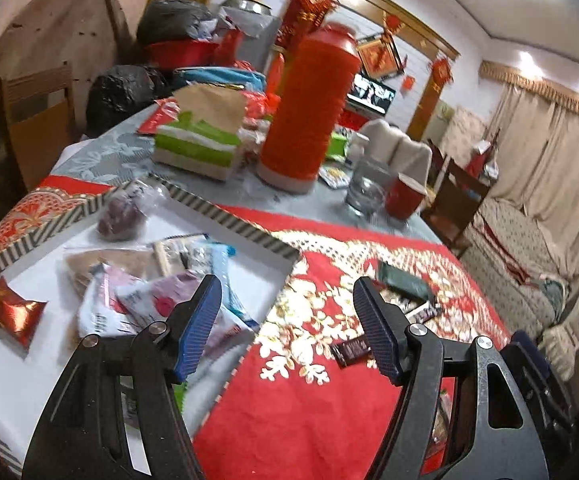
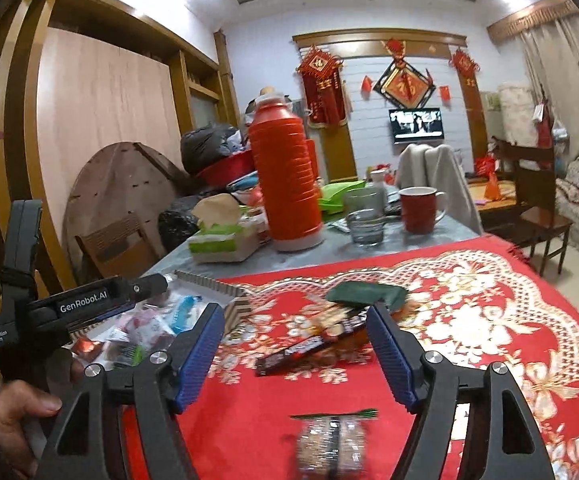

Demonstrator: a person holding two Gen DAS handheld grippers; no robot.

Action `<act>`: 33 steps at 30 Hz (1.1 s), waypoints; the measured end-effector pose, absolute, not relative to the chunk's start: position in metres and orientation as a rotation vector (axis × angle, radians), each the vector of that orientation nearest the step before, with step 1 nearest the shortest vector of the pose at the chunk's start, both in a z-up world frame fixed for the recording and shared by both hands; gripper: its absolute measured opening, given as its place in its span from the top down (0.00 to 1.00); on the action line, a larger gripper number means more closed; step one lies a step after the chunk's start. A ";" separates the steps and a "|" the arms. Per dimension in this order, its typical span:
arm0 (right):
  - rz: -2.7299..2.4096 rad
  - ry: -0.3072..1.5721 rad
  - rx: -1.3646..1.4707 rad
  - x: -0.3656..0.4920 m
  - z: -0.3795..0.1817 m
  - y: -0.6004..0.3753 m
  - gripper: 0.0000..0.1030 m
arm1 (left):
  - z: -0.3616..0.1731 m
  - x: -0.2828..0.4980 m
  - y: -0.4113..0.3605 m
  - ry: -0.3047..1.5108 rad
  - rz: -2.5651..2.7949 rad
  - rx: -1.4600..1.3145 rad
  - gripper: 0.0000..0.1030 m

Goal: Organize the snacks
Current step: 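Move both tools back over the snacks on the tablecloth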

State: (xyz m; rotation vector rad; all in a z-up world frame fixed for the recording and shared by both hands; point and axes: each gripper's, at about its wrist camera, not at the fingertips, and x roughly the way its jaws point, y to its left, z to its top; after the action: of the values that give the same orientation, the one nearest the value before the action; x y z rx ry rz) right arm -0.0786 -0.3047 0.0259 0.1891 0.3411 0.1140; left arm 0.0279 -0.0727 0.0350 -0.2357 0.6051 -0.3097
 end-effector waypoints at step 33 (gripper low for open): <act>0.293 0.308 0.230 -0.084 0.018 -0.298 0.29 | 0.004 0.037 -0.093 0.660 -0.290 -0.195 0.33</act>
State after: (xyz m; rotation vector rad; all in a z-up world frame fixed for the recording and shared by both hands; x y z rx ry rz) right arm -0.0838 -0.2975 0.0176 0.2299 0.3077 0.2931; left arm 0.0370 -0.0932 0.0040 -0.1951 0.6598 -0.2904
